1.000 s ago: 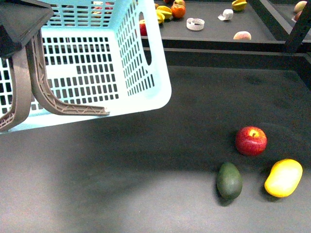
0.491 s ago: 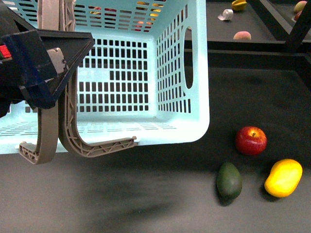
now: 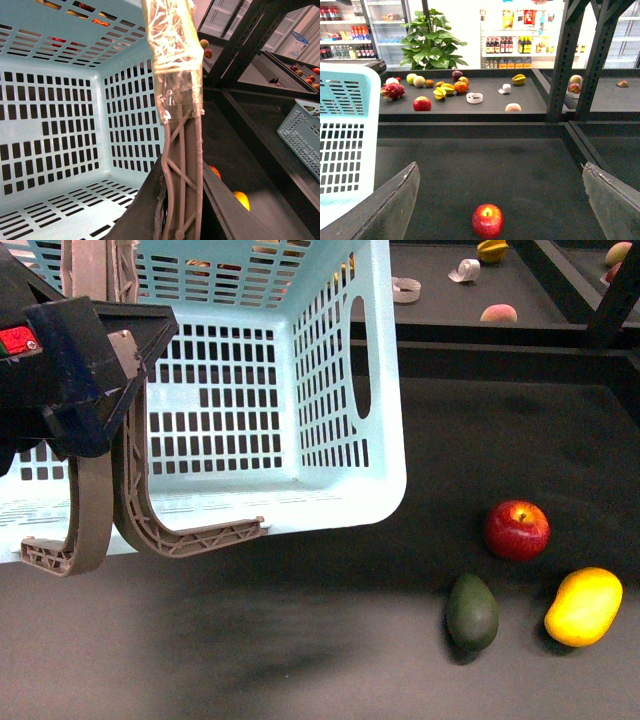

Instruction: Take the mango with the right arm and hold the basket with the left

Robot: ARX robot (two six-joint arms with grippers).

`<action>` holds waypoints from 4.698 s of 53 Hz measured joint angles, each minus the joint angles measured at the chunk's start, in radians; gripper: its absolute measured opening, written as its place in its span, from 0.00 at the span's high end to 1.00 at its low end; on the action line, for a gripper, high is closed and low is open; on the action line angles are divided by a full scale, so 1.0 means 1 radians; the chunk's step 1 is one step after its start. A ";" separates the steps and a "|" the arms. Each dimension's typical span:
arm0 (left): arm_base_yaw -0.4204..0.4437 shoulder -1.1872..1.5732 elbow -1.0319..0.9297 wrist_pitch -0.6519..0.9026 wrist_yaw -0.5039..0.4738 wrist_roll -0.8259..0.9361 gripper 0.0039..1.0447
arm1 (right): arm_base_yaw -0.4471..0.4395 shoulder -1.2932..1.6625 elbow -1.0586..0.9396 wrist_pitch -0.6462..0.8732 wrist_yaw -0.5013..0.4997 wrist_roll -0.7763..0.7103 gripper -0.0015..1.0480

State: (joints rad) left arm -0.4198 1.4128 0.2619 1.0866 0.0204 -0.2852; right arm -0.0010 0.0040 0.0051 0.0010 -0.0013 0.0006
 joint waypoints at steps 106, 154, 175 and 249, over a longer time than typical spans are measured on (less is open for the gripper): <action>0.000 0.000 0.000 0.000 0.004 0.000 0.88 | -0.257 2.498 0.560 1.155 0.024 -0.038 0.08; 0.000 0.000 0.000 0.000 0.003 0.000 0.88 | -0.150 2.689 0.764 1.173 -0.058 -0.027 0.08; 0.000 0.000 0.000 0.000 0.004 0.000 0.88 | -0.142 2.754 0.809 1.144 -0.055 -0.042 0.08; 0.000 0.000 0.000 0.000 0.004 0.000 0.88 | -0.113 2.197 0.538 1.027 -0.127 0.045 0.44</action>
State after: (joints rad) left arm -0.4198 1.4128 0.2619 1.0866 0.0246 -0.2852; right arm -0.1135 2.2013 0.5434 1.0279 -0.1280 0.0452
